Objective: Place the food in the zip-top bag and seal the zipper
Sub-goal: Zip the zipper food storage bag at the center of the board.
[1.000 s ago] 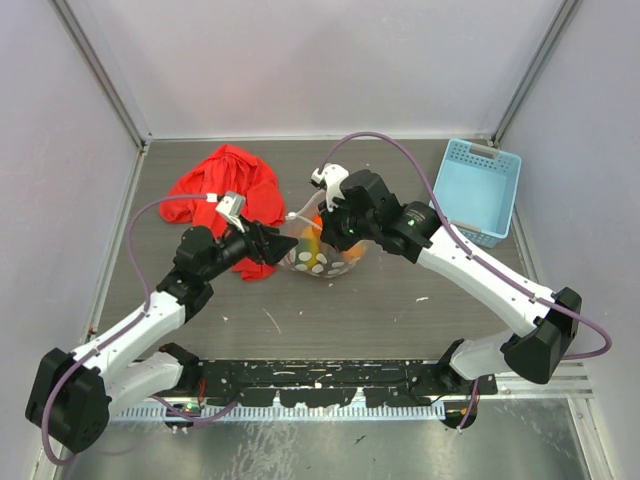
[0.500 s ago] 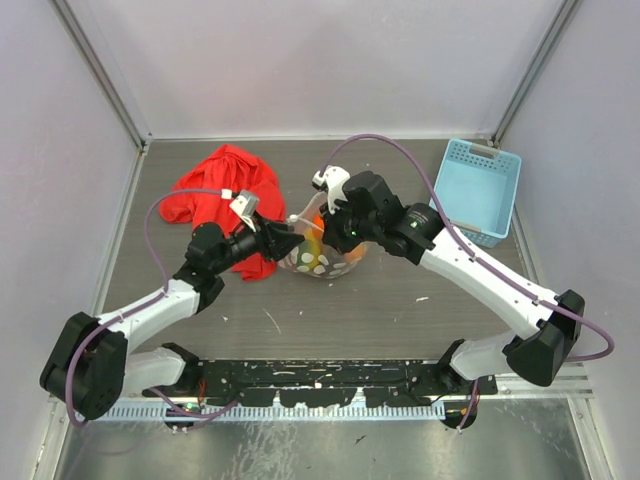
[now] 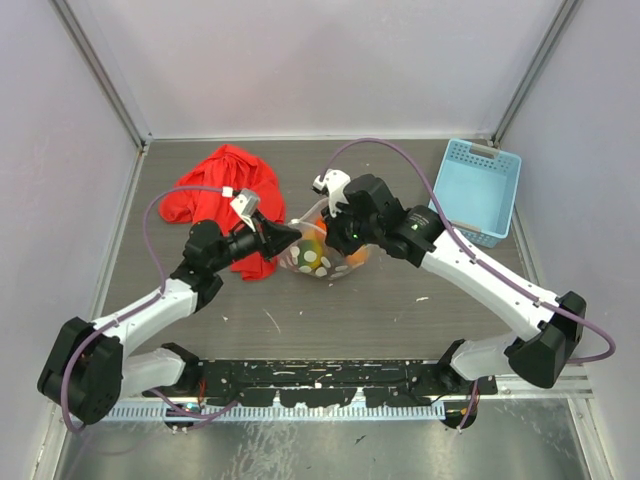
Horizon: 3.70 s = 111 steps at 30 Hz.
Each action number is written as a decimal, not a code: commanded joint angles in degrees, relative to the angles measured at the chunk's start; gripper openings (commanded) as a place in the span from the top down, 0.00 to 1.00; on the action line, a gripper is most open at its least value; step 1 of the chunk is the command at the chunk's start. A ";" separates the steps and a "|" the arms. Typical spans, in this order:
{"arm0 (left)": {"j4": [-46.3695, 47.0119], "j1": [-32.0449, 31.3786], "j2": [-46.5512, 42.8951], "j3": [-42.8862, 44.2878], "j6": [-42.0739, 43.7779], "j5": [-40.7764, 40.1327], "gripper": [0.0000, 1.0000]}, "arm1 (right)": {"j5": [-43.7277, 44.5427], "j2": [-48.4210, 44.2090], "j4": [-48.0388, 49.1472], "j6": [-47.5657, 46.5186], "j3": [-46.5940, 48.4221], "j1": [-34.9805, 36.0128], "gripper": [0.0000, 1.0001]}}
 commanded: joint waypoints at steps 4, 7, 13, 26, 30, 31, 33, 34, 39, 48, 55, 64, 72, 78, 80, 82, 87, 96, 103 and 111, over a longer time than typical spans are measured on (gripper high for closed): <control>-1.53 0.35 -4.61 1.77 -0.56 -0.88 1.00 | -2.50 -3.75 5.32 -5.51 0.94 0.04 0.73; -2.96 0.35 -5.16 1.74 -0.79 -1.02 1.00 | -5.06 -4.47 7.63 -9.23 1.52 0.07 0.55; -5.50 0.35 -6.84 1.94 -0.19 -1.86 1.00 | -12.79 -2.43 10.89 -18.74 4.26 0.04 0.48; -8.97 0.34 -9.18 2.74 0.44 -2.01 1.00 | -21.37 2.99 16.61 -34.21 6.18 0.17 0.47; -9.17 0.35 -9.52 2.86 0.44 -2.11 1.00 | -24.65 5.35 15.15 -37.60 7.81 0.13 0.49; -9.19 0.35 -9.52 2.97 0.46 -2.13 1.00 | -25.29 5.79 14.86 -38.21 8.02 0.15 0.49; -9.27 0.35 -9.48 3.02 0.39 -1.96 1.00 | -26.05 6.67 13.95 -39.02 8.49 0.13 0.51; -9.28 0.35 -9.51 3.05 0.36 -1.96 1.00 | -26.31 7.04 13.42 -39.35 8.80 0.15 0.52; -9.26 0.35 -9.40 3.05 0.37 -1.87 1.00 | -24.82 8.30 12.46 -40.31 9.34 0.21 0.61; -9.22 0.35 -9.62 3.02 0.36 -0.97 1.00 | -19.38 7.99 10.88 -41.13 9.74 0.21 0.93; -6.33 0.34 -7.99 3.35 0.55 1.64 0.73 | -21.85 7.36 9.84 -40.45 10.44 0.13 0.99; -3.44 0.35 -4.29 4.77 1.17 3.25 0.66 | -24.59 7.53 8.38 -40.43 11.49 0.15 0.99; -2.95 0.29 -3.92 4.89 0.10 4.61 1.00 | -21.99 7.68 6.59 -40.52 11.29 0.01 0.99; -2.89 0.35 -7.41 2.00 -0.46 -1.17 1.00 | -18.03 5.60 5.10 -40.35 9.47 -1.71 0.99; -2.93 0.35 -8.26 1.43 -0.60 -2.17 1.00 | -16.87 4.75 4.48 -40.35 8.78 -2.18 0.99; -2.95 0.34 -8.68 1.21 -0.80 -2.74 1.00 | -15.82 4.13 3.76 -40.33 8.30 -2.61 0.99; -2.96 0.35 -8.58 0.85 -1.10 -3.07 1.00 | -13.23 2.38 3.14 -40.04 6.95 -3.98 0.99; -2.38 0.35 -6.64 3.29 -0.40 1.42 0.74 | -19.70 3.42 2.61 -39.46 9.41 -4.19 0.99; -0.35 0.35 -2.43 6.57 1.42 6.84 0.63 | -23.28 5.18 0.21 -39.96 13.11 -4.18 0.99; 0.51 0.35 1.17 10.81 4.01 13.02 0.69 | -25.21 6.96 -3.16 -40.86 16.15 -4.14 0.99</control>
